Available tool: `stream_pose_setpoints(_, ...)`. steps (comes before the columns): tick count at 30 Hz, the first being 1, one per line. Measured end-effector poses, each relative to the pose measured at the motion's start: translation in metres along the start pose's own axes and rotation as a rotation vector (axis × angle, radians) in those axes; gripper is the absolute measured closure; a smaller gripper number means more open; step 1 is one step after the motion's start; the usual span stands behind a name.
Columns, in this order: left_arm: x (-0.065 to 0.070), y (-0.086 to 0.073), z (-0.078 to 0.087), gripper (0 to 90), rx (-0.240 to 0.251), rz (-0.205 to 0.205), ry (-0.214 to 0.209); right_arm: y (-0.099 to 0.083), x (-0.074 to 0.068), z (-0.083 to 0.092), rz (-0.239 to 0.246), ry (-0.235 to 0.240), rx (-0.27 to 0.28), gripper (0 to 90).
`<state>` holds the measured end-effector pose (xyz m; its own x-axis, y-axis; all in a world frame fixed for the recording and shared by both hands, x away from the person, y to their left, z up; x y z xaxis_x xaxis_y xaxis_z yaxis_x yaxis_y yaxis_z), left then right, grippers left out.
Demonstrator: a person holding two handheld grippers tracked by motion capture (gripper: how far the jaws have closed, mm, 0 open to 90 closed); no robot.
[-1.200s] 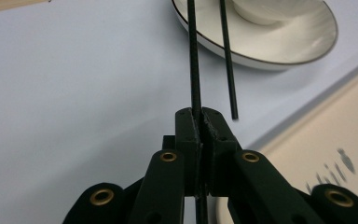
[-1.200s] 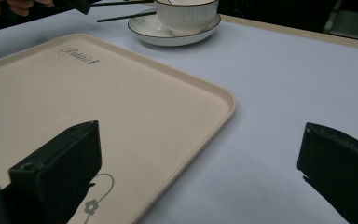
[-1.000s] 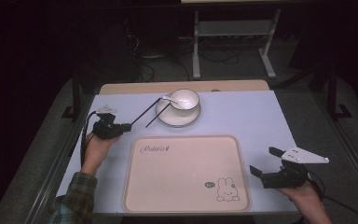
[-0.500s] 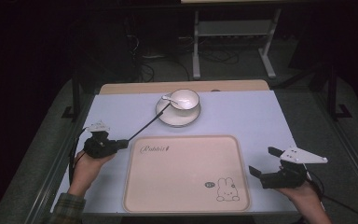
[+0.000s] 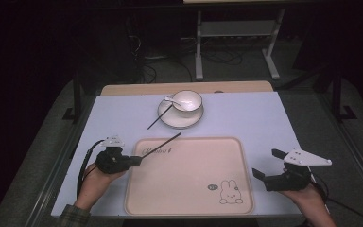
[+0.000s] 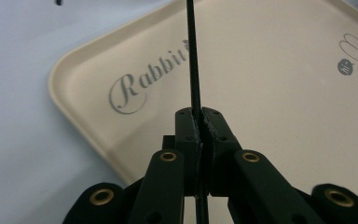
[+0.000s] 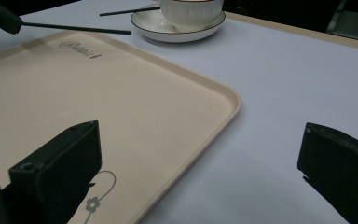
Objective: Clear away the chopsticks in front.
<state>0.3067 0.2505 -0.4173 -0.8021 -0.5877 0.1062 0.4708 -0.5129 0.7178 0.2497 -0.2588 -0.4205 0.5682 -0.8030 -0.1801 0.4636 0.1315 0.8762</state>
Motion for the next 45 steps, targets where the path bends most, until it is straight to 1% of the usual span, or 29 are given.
stream_pose_setpoints(1,0.001,0.000,-0.001,85.0,0.000,0.000,-0.009,0.000,0.000,0.000,0.001,0.000,0.000,0.0)
stream_pose_setpoints(5,0.003,0.000,-0.006,85.0,-0.016,-0.008,-0.022,0.000,0.000,0.000,0.000,0.001,-0.003,0.0)
stream_pose_setpoints(8,0.005,-0.001,-0.012,85.0,-0.041,-0.014,-0.026,0.000,0.000,0.000,0.000,0.002,-0.003,0.0)
stream_pose_setpoints(11,0.007,-0.003,-0.019,84.9,-0.072,-0.029,-0.020,0.000,0.000,0.000,0.000,0.003,-0.003,0.0)
stream_pose_setpoints(12,0.007,-0.003,-0.020,84.9,-0.079,-0.028,-0.020,0.000,0.000,-0.001,0.000,0.004,-0.003,0.0)
stream_pose_setpoints(14,0.007,-0.004,-0.025,84.9,-0.110,-0.047,-0.012,0.000,0.000,-0.001,0.000,0.005,-0.004,0.0)
stream_pose_setpoints(17,0.009,-0.006,-0.032,84.8,-0.143,-0.059,-0.014,0.000,-0.001,-0.001,0.002,0.005,-0.006,0.0)
stream_pose_setpoints(21,0.010,-0.005,-0.034,84.7,-0.144,-0.066,-0.016,0.000,-0.001,-0.001,0.003,0.005,-0.006,0.0)
stream_pose_setpoints(30,0.010,-0.006,-0.034,83.1,-0.141,-0.061,-0.023,0.000,-0.001,-0.001,0.003,0.005,-0.007,0.0)
stream_pose_setpoints(31,0.010,-0.006,-0.034,81.9,-0.141,-0.061,-0.023,0.000,-0.001,-0.001,0.003,0.005,-0.007,0.0)
stream_pose_setpoints(34,0.010,-0.004,-0.033,74.5,-0.142,-0.071,-0.019,0.000,-0.001,-0.001,0.003,0.005,-0.006,0.0)
stream_pose_setpoints(35,0.010,-0.002,-0.031,70.8,-0.123,-0.072,-0.020,0.000,-0.001,-0.001,0.002,0.006,-0.006,0.0)
stream_pose_setpoints(38,0.008,0.003,-0.030,50.6,-0.084,-0.068,-0.021,-0.001,-0.001,-0.002,0.003,0.007,-0.007,0.0)
stream_pose_setpoints(39,0.007,0.005,-0.030,41.6,-0.072,-0.065,-0.017,-0.001,-0.001,-0.002,0.003,0.008,-0.009,0.0)
stream_pose_setpoints(40,0.006,0.007,-0.030,33.3,-0.071,-0.067,-0.009,-0.001,-0.001,-0.002,0.003,0.008,-0.010,0.0)
stream_pose_setpoints(41,0.004,0.011,-0.031,29.6,-0.061,-0.076,0.008,-0.001,-0.001,-0.002,0.003,0.008,-0.011,0.0)
stream_pose_setpoints(42,0.003,0.013,-0.031,24.3,-0.058,-0.079,0.015,-0.001,-0.001,-0.002,0.002,0.007,-0.010,0.0)
stream_pose_setpoints(45,-0.004,0.024,-0.031,17.3,-0.042,-0.079,0.028,0.000,-0.002,-0.002,0.001,0.006,-0.007,0.0)
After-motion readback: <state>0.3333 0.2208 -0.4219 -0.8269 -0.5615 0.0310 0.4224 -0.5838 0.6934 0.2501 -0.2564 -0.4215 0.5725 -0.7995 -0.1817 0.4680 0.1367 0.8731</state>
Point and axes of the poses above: each handheld gripper's, and its own axes: z roughly backward along the jaws, y roughly out of its top, x roughly to its right, the point moved 1 cm from there along -z, roughly forward along the jaws, and after that the axes turned 8 degrees about -z, right-handed, at the moved point
